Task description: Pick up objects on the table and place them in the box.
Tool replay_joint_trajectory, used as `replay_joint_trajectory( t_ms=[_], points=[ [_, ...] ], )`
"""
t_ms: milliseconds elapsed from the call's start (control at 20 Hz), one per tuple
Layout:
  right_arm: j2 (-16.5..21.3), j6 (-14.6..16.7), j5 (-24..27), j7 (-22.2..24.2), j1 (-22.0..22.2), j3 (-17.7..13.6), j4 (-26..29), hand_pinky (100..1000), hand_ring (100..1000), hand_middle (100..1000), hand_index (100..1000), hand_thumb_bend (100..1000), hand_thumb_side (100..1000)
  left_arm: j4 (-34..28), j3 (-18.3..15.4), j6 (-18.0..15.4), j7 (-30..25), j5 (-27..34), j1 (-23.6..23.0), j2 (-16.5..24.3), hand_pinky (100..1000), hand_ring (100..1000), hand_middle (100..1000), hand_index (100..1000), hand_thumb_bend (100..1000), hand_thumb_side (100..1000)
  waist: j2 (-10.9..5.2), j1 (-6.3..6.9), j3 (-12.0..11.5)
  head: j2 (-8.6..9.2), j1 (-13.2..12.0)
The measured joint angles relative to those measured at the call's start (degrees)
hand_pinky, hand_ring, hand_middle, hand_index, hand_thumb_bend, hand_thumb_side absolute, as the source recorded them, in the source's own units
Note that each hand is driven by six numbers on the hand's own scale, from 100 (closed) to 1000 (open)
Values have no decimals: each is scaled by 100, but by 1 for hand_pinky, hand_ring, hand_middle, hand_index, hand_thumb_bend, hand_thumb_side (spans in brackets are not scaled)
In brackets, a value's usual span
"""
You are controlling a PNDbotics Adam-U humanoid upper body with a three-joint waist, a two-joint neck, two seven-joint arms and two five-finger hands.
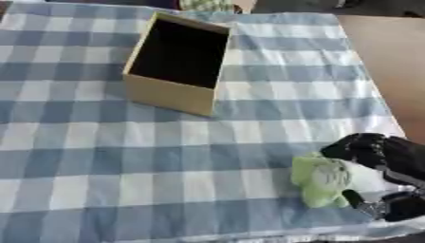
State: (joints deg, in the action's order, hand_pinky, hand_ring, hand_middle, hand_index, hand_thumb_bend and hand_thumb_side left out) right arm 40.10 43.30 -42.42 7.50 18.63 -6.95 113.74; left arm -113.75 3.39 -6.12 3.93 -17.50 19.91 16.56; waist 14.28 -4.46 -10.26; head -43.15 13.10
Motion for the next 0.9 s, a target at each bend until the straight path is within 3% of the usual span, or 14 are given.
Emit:
replay_joint_trajectory(
  t_ms=[900],
  points=[
    [-45,-158,-226,275,-64,153,0,833,816,866,1000,100,638,0,2,12,-143,-18,1,-5,371,631,725,649,100,793,21,9,-31,0,13]
  ],
)
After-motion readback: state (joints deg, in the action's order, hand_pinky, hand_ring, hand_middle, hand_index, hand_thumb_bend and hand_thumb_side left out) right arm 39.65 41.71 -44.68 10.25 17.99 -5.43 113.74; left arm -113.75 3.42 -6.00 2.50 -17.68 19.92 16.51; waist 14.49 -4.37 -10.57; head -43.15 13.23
